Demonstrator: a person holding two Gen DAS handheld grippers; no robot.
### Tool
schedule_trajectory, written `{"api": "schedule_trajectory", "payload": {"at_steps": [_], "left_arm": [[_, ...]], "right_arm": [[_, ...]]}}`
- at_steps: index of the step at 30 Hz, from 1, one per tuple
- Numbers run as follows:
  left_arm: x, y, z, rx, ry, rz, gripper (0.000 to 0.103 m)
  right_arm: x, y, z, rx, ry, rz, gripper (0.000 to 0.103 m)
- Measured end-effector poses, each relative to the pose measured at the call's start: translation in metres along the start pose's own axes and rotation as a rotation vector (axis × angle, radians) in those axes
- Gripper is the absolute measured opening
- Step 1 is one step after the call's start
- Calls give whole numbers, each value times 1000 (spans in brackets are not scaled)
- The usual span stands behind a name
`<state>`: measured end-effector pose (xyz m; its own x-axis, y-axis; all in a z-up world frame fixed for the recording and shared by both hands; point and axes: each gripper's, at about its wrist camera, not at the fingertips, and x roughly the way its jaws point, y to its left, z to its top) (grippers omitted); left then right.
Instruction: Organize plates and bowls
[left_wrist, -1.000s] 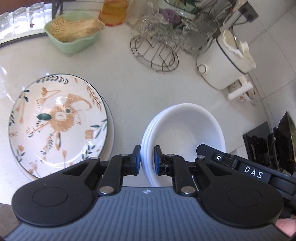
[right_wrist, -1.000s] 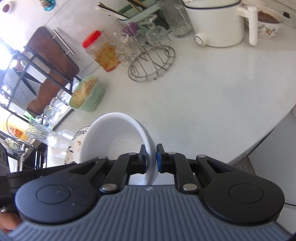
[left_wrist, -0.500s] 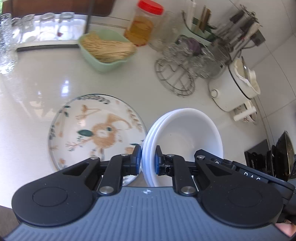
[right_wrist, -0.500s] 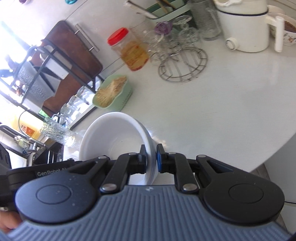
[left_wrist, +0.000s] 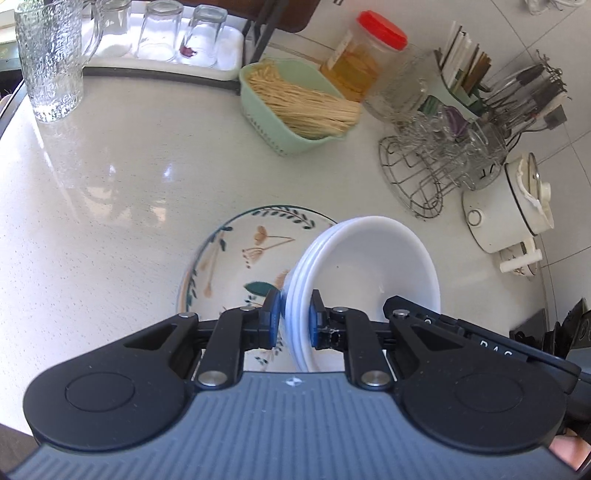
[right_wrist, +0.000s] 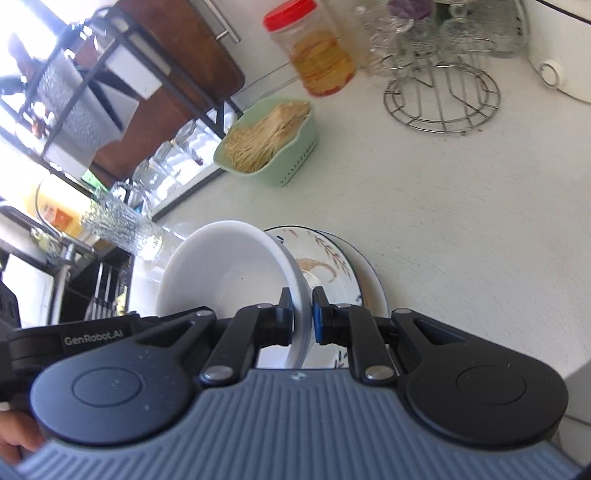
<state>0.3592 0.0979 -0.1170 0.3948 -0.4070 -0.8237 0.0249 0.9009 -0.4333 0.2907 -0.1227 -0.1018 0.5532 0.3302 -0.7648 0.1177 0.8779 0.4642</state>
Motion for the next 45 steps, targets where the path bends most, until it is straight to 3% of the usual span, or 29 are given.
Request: {"api": "schedule_trajectory", "payload": {"at_steps": [6,12,13,14,16,19,29,31,32,33,34,40,43,45], "left_arm": [[14,13,-1,-4,28,-5,17],[21,20,-2,-4,53,-21,18],[20,18,-2,16,49,-17,23],[19,16,0,32,47,-8,39],[15,14,1,54,29,4,55],[9,17,4,62,21,-12,55],[-48,3,12,141,-75,-22,55],[-62,-5,11,171,-102,-16,55],[-69,-10,10,188,-119,-8,58],[-75,-14,9,205,-136,1,61],[-82,-18,7,220,-157,11,70],[-127,-38,-9,262,-250,44,86],[-148,-50,-24,293,-282,58,89],[-161,-55,-36,311,-304,72,91]], "right_arm": [[16,-1,-6,17,40,-25,15],[20,3,-11,-10,11,-64,16],[19,2,-10,-4,7,-63,16],[17,2,-10,2,2,-62,16],[14,4,-9,0,-14,-80,17],[6,9,-10,-19,-49,-107,28],[-46,30,-7,-84,-178,-106,28],[-60,32,-7,-106,-219,-101,45],[-66,33,-7,-109,-240,-100,62],[-73,34,-8,-113,-260,-96,75],[-79,34,-9,-121,-279,-94,79],[-111,35,-18,-173,-338,-77,81],[-131,37,-28,-192,-365,-72,82],[-145,40,-37,-210,-391,-77,90]]}}
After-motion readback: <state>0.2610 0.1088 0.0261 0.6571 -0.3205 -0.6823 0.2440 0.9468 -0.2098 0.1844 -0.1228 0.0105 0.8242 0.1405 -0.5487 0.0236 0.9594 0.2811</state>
